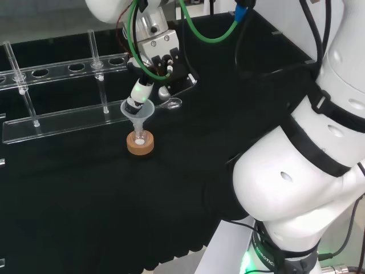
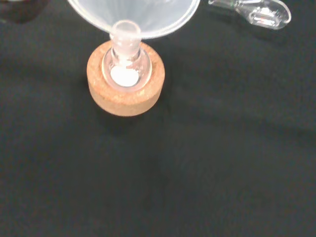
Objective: Remove the funnel from the round-bottom flask.
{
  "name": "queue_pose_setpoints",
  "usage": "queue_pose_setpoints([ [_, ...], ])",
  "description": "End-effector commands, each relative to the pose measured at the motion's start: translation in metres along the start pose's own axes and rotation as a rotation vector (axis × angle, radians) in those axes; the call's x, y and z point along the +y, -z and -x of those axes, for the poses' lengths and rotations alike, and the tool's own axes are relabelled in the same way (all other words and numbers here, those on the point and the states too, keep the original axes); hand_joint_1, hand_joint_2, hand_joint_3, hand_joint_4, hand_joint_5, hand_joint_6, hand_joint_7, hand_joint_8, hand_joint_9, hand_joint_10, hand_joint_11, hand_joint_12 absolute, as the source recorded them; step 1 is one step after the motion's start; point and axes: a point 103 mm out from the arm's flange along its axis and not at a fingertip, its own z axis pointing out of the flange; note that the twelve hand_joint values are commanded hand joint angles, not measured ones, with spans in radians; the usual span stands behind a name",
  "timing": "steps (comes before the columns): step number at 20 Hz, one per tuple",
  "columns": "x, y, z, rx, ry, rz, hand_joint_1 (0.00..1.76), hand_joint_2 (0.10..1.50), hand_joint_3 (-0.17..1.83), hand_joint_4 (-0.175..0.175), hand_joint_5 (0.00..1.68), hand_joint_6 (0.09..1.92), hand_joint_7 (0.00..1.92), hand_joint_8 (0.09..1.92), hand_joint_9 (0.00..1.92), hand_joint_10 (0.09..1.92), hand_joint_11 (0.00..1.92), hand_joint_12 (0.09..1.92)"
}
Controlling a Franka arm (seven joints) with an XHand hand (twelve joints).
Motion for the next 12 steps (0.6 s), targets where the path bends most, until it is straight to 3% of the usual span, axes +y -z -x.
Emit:
queue_pose_setpoints([
  [1, 0.010, -0.012, -0.006, -0.010, 0.020, -0.008, 0.60, 0.68, 0.25, -0.005, 0.00, 0.09, 0.00, 0.18, 0.06, 0.80, 0.24, 1.44],
  [12, 0.035, -0.031, -0.008, -0.055, 0.036, -0.042, 0.63, 0.68, 0.23, -0.004, 0.00, 0.09, 0.00, 0.19, 0.05, 0.81, 0.27, 1.45],
])
